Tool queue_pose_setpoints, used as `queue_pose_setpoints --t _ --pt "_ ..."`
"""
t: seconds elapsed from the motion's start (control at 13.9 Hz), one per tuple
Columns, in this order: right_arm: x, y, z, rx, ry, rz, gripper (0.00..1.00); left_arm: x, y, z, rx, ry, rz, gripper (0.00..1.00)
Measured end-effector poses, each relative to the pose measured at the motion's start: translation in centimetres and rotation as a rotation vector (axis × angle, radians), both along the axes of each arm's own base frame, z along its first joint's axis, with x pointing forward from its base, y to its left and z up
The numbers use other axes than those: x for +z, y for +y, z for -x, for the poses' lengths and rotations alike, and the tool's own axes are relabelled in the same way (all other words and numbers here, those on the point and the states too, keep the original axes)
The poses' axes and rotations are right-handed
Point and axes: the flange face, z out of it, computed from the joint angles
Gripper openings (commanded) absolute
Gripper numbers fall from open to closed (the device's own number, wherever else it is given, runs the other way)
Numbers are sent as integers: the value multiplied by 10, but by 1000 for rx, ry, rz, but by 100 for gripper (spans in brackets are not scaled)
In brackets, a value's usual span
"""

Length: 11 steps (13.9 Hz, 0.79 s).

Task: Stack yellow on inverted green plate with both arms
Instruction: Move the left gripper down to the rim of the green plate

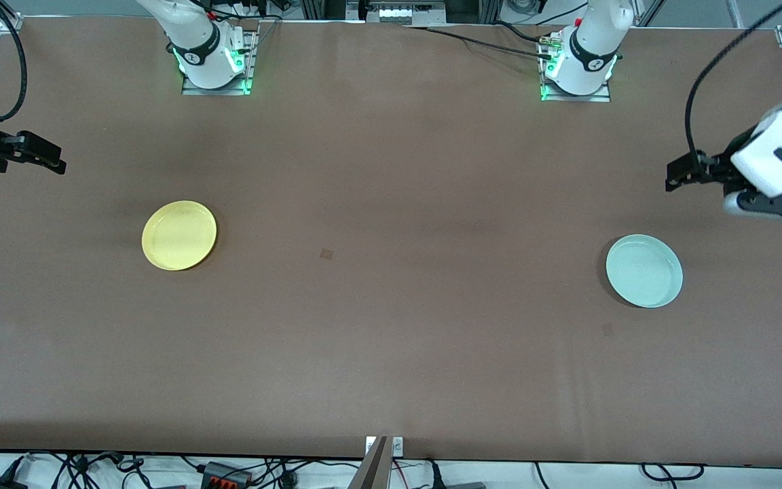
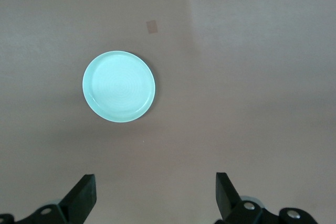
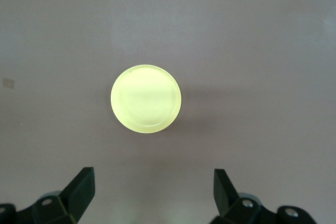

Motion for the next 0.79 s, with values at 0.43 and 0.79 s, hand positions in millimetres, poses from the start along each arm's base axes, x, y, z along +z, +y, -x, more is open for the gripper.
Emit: queue_pose_setpoints --t 0.43,0.79 --pt "0 5 0 8 2 0 100 -75 88 -36 110 89 -26 100" --pt "0 5 0 9 3 0 100 -186 136 -56 67 79 -39 100"
